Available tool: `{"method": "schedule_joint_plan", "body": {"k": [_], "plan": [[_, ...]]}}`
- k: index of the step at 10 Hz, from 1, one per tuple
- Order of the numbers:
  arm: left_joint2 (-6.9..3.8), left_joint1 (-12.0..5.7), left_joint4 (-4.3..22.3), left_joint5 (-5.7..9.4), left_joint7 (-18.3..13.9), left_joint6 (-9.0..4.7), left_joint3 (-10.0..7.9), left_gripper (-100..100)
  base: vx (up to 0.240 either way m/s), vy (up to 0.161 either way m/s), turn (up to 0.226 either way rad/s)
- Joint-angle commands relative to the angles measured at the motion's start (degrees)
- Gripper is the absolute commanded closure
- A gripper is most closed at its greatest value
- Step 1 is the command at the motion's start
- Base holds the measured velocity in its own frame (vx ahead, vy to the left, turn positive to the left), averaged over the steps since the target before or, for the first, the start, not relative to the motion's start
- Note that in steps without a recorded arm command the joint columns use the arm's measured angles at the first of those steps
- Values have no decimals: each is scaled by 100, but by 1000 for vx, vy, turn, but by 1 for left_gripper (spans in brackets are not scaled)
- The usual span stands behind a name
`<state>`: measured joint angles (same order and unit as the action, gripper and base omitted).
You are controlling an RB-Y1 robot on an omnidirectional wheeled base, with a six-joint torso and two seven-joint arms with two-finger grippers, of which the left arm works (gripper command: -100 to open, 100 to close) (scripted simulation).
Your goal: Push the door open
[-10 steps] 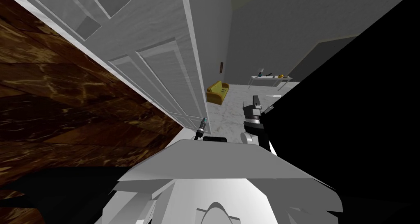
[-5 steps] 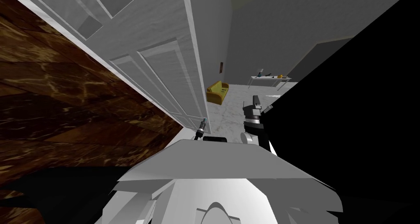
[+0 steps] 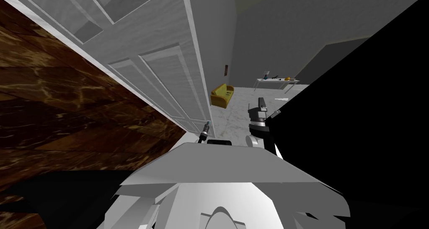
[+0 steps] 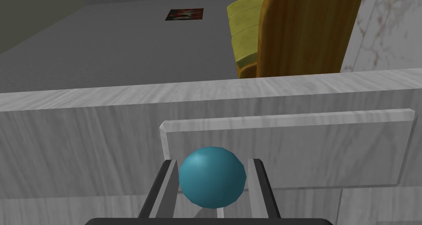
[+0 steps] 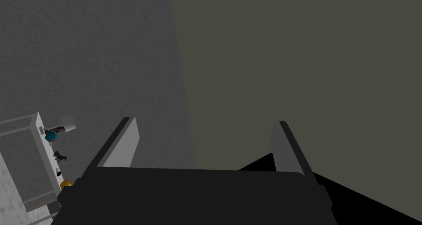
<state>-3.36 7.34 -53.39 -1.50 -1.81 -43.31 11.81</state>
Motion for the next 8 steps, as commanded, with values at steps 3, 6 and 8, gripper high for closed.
{"method": "schedule_joint_plan", "body": {"k": [3, 6, 8], "plan": [[-80, -51, -53, 109, 84, 22, -268, 100, 205, -81, 44], [-104, -94, -20, 195, 143, 36, -464, 100, 159, -79, 61], [-107, -131, 10, 269, 195, 49, -635, 100, 182, -70, 100]]}}
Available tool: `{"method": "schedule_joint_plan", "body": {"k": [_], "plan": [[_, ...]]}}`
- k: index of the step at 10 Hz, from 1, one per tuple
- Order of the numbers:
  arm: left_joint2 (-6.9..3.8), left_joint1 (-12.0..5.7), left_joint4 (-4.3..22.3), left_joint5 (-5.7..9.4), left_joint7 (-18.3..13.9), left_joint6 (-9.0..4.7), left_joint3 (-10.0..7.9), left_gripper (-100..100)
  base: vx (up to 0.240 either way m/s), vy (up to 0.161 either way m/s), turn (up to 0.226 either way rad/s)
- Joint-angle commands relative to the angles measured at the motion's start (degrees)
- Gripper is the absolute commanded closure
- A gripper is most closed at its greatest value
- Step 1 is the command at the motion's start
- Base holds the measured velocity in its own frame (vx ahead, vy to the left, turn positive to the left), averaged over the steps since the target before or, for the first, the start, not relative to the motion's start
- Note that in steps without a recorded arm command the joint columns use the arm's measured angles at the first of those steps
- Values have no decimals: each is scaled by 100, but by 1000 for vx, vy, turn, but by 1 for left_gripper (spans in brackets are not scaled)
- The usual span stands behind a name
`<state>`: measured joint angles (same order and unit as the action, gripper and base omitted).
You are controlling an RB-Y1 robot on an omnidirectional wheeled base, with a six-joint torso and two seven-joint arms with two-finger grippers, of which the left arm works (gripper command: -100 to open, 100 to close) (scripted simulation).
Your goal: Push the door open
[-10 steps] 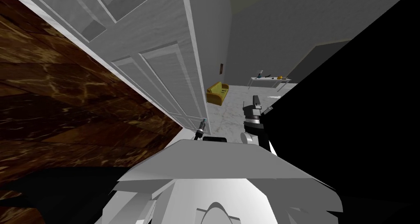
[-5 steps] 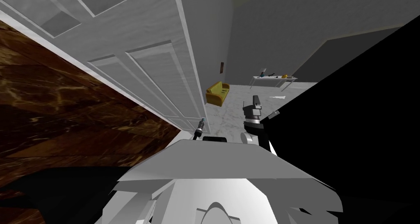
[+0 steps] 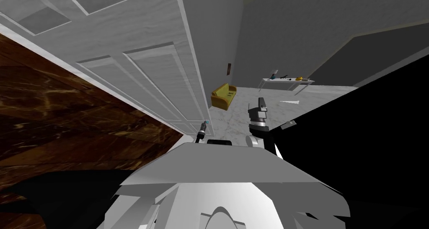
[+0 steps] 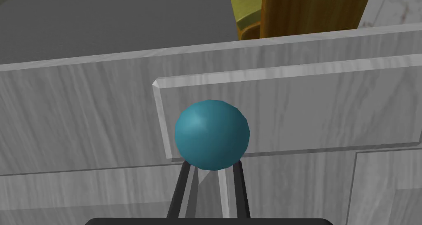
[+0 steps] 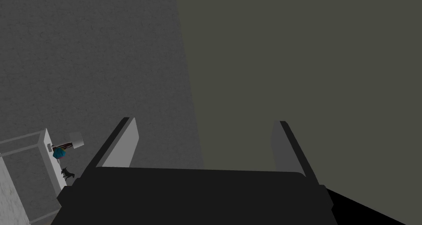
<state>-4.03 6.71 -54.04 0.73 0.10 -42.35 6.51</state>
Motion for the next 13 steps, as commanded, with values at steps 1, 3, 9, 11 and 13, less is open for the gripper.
{"method": "schedule_joint_plan", "body": {"k": [1, 3, 9, 11, 13], "plan": [[-34, -87, 91, 85, 30, -41, -194, 100, 170, -79, 117], [-36, 38, -79, 68, -17, 19, -89, -100, -133, -79, 52], [49, 119, -140, 109, -33, 2, -80, -100, -153, -45, 24], [40, 107, -110, 115, -24, -28, -97, -100, 175, -8, -21], [46, 87, -64, 124, -10, -73, -124, -100, 222, -24, -23]]}}
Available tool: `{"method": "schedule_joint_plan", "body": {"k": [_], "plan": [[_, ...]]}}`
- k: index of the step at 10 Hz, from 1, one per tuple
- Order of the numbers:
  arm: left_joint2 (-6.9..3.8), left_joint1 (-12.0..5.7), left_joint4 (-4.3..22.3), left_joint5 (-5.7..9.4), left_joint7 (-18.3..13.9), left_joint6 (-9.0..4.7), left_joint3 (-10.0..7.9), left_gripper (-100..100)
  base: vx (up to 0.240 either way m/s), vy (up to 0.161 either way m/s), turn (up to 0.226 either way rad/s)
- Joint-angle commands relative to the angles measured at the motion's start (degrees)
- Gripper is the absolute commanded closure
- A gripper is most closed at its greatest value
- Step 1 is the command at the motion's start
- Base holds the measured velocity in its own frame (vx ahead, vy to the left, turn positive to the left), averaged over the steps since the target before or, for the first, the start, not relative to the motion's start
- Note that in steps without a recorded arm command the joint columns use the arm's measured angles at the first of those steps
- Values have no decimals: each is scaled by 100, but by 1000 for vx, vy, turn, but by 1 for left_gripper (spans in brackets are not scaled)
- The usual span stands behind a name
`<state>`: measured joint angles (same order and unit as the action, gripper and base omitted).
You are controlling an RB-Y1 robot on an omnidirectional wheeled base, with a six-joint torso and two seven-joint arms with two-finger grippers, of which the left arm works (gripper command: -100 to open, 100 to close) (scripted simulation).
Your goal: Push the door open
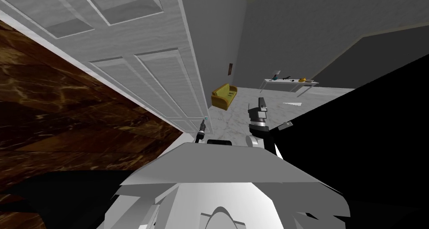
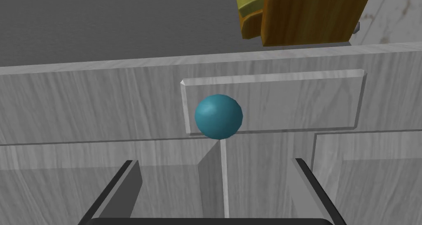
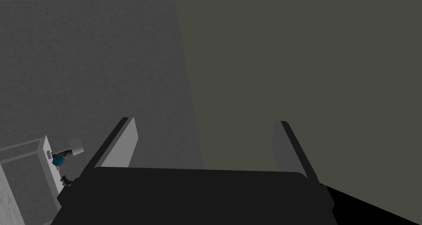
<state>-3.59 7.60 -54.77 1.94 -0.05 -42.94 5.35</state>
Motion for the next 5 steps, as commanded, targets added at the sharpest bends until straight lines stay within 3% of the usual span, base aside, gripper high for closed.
{"method": "schedule_joint_plan", "body": {"k": [1, 3, 4, 5], "plan": [[22, -16, 41, 8, 15, -46, -26, -100, 256, -31, -26], [72, -35, 86, 17, 29, -91, -52, -100, 220, -24, -29], [54, -32, 75, 14, 23, -73, -44, -100, 92, -21, 20], [54, -32, 75, 14, 23, -73, -44, 100, -20, 2, -13]]}}
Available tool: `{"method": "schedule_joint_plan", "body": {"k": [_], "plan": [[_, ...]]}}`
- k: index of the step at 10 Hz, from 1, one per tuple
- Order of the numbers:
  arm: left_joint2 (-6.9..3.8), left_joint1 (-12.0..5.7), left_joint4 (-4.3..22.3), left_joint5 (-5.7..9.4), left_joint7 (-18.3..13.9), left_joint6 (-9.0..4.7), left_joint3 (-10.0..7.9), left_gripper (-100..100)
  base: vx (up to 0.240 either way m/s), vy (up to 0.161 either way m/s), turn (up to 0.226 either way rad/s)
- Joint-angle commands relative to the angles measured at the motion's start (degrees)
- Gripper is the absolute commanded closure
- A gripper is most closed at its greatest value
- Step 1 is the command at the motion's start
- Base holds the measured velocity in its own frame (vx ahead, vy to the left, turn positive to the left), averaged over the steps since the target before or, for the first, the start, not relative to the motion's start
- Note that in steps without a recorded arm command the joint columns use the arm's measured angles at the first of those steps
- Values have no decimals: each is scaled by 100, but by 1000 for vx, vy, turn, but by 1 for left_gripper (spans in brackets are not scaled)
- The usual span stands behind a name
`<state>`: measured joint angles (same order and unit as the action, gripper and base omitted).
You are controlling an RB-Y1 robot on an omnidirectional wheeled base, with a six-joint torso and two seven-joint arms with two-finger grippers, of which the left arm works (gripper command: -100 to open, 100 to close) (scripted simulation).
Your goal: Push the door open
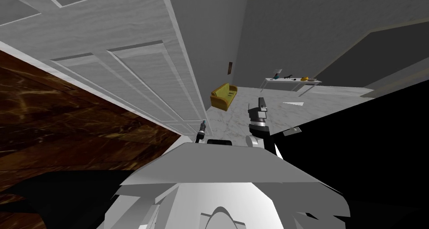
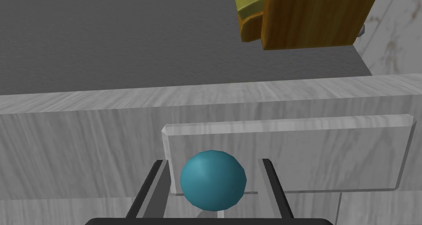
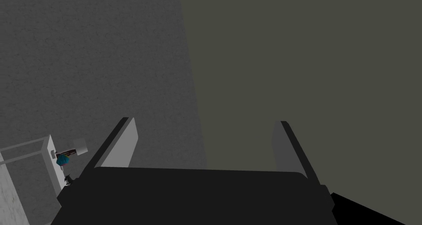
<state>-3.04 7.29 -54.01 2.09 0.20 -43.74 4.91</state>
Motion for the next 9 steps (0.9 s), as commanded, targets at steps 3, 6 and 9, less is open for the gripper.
{"method": "schedule_joint_plan", "body": {"k": [3, 6, 9], "plan": [[-1, -1, -1, 0, -1, 6, 0, 100, -24, 6, -7], [-17, -17, 29, 37, 24, 38, -76, 100, 28, -10, 15], [-30, -70, 60, 121, 70, 68, -248, 100, 175, -76, 67]]}}
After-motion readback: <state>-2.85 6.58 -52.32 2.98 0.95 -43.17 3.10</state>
